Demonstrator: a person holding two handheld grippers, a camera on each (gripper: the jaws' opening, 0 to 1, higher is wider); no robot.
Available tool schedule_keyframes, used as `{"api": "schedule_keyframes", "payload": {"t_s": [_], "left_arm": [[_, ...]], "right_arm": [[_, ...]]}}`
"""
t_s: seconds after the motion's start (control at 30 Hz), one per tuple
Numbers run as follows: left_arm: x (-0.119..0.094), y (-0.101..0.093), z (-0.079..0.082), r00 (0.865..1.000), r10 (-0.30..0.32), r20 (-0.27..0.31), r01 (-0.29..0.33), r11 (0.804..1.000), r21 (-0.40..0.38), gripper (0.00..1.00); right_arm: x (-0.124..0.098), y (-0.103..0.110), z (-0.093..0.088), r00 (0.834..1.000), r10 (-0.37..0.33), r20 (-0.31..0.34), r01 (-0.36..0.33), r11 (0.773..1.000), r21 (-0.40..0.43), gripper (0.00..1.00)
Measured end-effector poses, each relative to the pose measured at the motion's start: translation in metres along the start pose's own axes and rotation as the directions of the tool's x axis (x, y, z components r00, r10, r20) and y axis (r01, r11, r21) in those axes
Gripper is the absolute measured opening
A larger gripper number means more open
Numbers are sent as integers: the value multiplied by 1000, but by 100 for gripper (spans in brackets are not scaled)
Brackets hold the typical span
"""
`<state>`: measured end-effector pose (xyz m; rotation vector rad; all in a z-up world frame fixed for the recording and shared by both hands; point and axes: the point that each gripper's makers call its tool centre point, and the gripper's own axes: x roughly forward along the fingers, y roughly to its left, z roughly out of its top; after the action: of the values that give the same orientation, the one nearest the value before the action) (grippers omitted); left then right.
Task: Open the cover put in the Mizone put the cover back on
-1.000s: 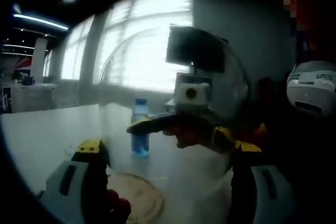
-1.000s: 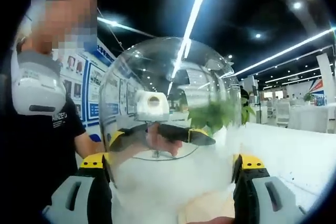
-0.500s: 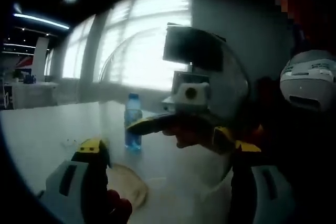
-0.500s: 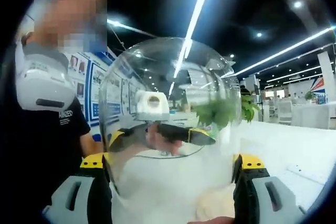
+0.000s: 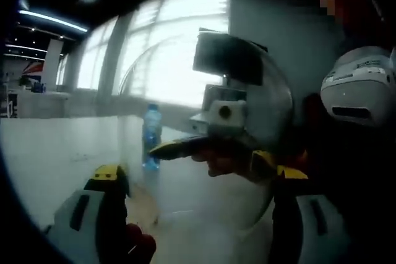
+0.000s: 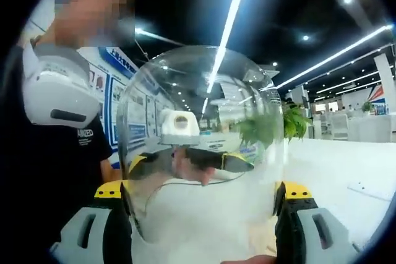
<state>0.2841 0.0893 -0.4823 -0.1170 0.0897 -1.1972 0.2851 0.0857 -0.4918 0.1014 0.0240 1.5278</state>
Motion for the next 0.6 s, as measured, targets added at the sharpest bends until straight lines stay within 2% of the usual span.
{"api": "schedule_keyframes", "payload": {"t_s": [0.3,0.6], "left_arm": [[-8,-10,-6,1000,15,-10,-15,1000,13,84],[-9,-12,-16,1000,13,-16,-12,999,33,84]], "right_arm": [[4,14,-4,1000,16,0,-16,1000,-9,90],[5,17,-14,1000,17,-20,-18,999,-39,90]]}}
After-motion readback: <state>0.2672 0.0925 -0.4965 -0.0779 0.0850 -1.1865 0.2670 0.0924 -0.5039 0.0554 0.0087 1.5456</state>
